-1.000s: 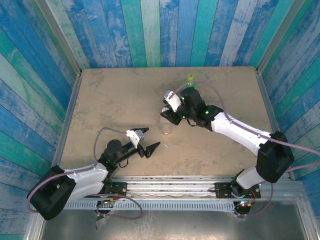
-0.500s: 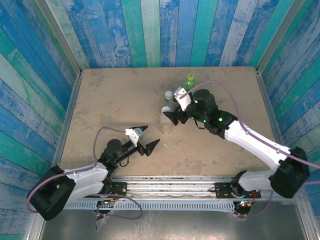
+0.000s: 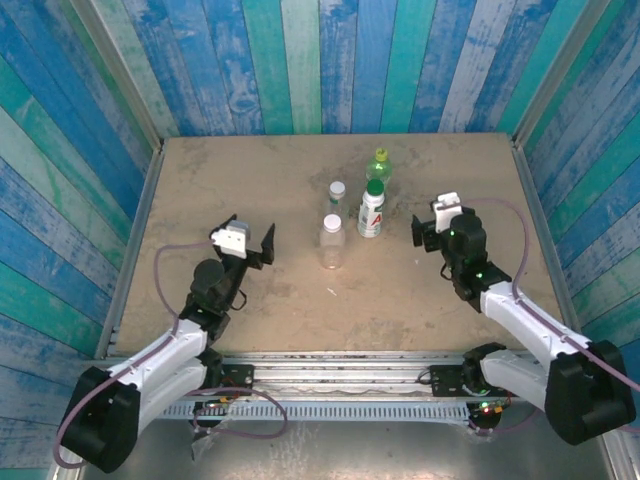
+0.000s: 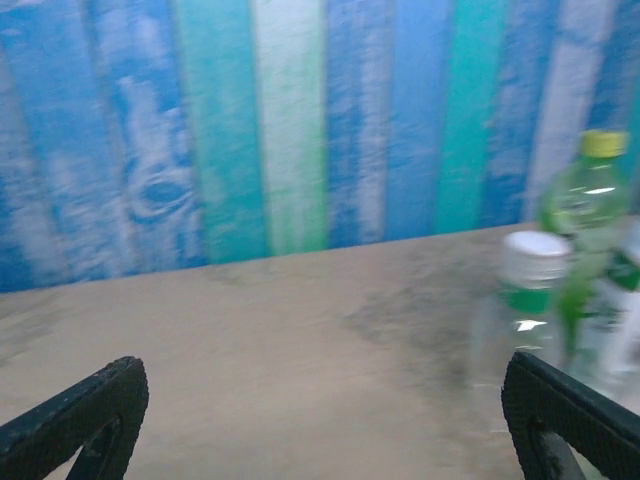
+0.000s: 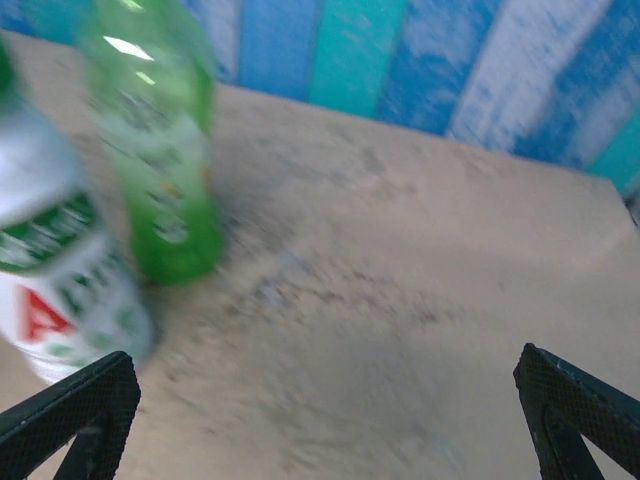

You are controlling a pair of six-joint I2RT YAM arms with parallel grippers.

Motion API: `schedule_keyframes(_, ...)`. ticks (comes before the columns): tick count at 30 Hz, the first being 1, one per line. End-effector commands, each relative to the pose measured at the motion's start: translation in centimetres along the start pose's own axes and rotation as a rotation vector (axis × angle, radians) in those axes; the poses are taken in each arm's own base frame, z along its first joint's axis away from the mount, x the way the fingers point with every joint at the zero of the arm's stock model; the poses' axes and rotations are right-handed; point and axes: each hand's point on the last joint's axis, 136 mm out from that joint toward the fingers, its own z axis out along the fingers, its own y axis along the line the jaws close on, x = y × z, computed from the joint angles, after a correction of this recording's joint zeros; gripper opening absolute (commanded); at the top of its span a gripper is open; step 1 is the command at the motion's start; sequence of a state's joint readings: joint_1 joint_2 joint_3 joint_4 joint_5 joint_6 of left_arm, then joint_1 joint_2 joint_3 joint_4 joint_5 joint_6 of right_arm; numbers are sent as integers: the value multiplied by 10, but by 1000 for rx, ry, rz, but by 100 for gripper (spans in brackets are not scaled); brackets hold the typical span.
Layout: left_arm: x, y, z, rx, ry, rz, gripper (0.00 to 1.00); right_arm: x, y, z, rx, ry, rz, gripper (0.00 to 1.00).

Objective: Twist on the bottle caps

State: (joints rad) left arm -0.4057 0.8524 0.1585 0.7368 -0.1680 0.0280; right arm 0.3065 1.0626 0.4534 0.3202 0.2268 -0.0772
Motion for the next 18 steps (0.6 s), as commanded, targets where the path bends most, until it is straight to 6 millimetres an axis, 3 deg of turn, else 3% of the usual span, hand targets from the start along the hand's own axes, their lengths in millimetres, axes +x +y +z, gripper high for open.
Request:
schedule_keyframes(1, 14, 37, -1, -166, 45, 65, 95, 3, -33, 6, 128, -77, 85, 100)
schedule_keyframes(4, 27, 56, 0, -228, 62, 80, 95, 24, -51, 16, 172, -81, 123, 100)
schedule_keyframes(7, 35, 72, 4, -259, 61, 81, 95, 32, -60, 26, 179, -95, 143, 100)
schedule_keyframes(10, 46, 84, 18, -247, 84, 60, 95, 31, -60, 33, 168, -104, 110, 100)
schedule_keyframes(13, 60, 88, 36, -231, 117, 59, 94, 46, -61, 47, 135, -82, 136, 100)
schedule_keyframes(18, 88, 116, 55, -299, 208, -30, 94, 54, -56, 59, 98, -34, 132, 100)
